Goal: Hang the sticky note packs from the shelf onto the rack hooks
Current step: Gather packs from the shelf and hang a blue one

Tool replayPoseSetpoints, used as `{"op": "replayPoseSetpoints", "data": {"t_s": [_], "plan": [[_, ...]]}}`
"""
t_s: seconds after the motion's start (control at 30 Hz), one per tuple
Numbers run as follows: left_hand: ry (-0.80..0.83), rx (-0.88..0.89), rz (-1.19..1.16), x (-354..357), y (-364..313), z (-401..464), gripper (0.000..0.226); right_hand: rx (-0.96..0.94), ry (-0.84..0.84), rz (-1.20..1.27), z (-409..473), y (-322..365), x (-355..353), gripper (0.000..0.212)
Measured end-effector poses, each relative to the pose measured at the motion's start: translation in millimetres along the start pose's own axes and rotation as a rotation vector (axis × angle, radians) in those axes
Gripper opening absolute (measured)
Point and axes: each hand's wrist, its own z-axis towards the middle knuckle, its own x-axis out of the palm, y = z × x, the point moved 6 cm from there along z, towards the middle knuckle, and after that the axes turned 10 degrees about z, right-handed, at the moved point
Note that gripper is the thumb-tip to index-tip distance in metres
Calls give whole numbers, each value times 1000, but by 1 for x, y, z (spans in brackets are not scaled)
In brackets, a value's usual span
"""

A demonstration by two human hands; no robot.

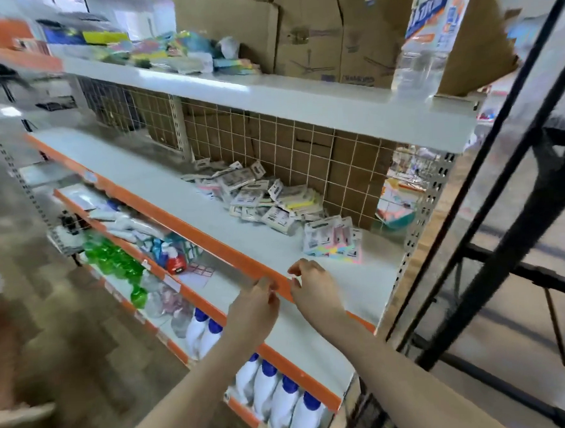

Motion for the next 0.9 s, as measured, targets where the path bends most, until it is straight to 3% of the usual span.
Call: {"op": "replayPoseSetpoints", "data": {"t_s": [0.23,0.47,0.7,0.9], "plan": [[37,31,56,12,26,78,23,140,-87,-43,79,-24,18,33],[99,100,133,28,18,159,30,177,-141,-347,144,-45,33,40],[88,309,261,43,4,214,42,396,-123,-463,160,-73,33,61],[93,495,407,67,-8,249,53,394,-128,-540,166,-79,33,67]]}}
